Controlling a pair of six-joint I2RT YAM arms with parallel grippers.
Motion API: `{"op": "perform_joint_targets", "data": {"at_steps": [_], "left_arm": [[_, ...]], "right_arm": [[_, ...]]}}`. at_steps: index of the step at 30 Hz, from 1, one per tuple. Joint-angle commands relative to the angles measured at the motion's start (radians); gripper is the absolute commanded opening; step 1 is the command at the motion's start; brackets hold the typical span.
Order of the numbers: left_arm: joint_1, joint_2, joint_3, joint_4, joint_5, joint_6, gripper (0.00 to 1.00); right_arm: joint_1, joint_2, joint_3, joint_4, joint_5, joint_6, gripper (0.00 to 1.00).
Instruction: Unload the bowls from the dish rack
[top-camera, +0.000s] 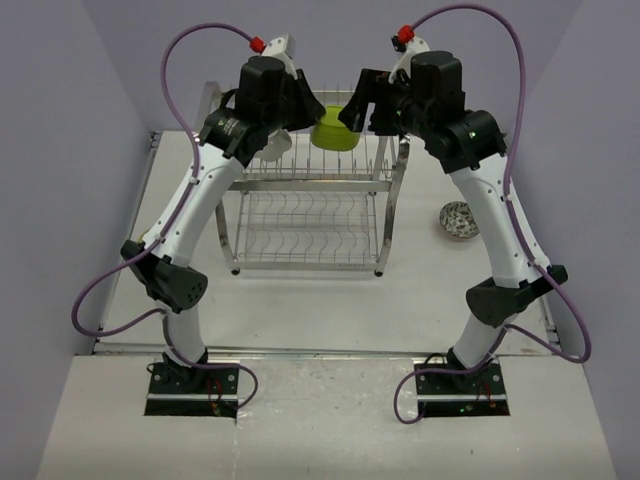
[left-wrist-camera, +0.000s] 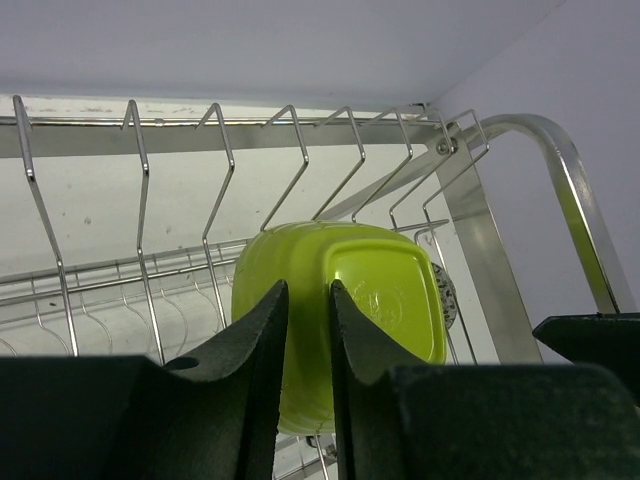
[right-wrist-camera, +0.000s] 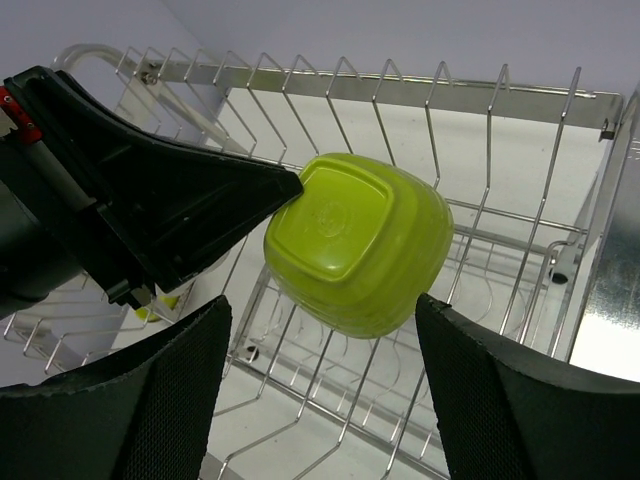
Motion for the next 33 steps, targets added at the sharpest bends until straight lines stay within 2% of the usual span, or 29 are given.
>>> {"op": "perform_joint_targets", "data": {"at_steps": [1,4,6,7,18,30,33], "left_arm": [[-0.004,-0.022,-0.039,-0.130,-0.044,0.025,0.22],[-0.004,-0.025,-0.047,-0.140,-0.059,0.028,0.22],[-0.004,-0.017,-0.041,-0.153,-0.062,0.028,0.24],[-0.004,-0.016,-0.038,-0.166,-0.065,0.029,0.30],[-0.004,-0.005,-0.055,-0.197,-0.080,0.022,0.35],[-0.002,-0.026,-0.065,-0.191,-0.088,0.020,0.28],[-0.001,-0.029,-0.068,-0.193,-0.087,0.021,0.26]], "right_arm": [[-0.006,-0.027,0.002,-0.026,-0.031,0.043,0.75],[-0.005,-0.033,-0.001,-0.022,-0.033,0.046,0.76],[-0.005,-0.038,-0.003,-0.023,-0.030,0.048,0.76],[-0.005,-0.042,-0.006,-0.022,-0.030,0.048,0.76],[-0.005,-0.070,-0.029,-0.016,-0.020,0.048,0.77],[-0.005,-0.045,-0.050,0.015,-0.080,0.127,0.77],[-0.005,-0.041,-0.047,0.010,-0.071,0.150,0.80]]}}
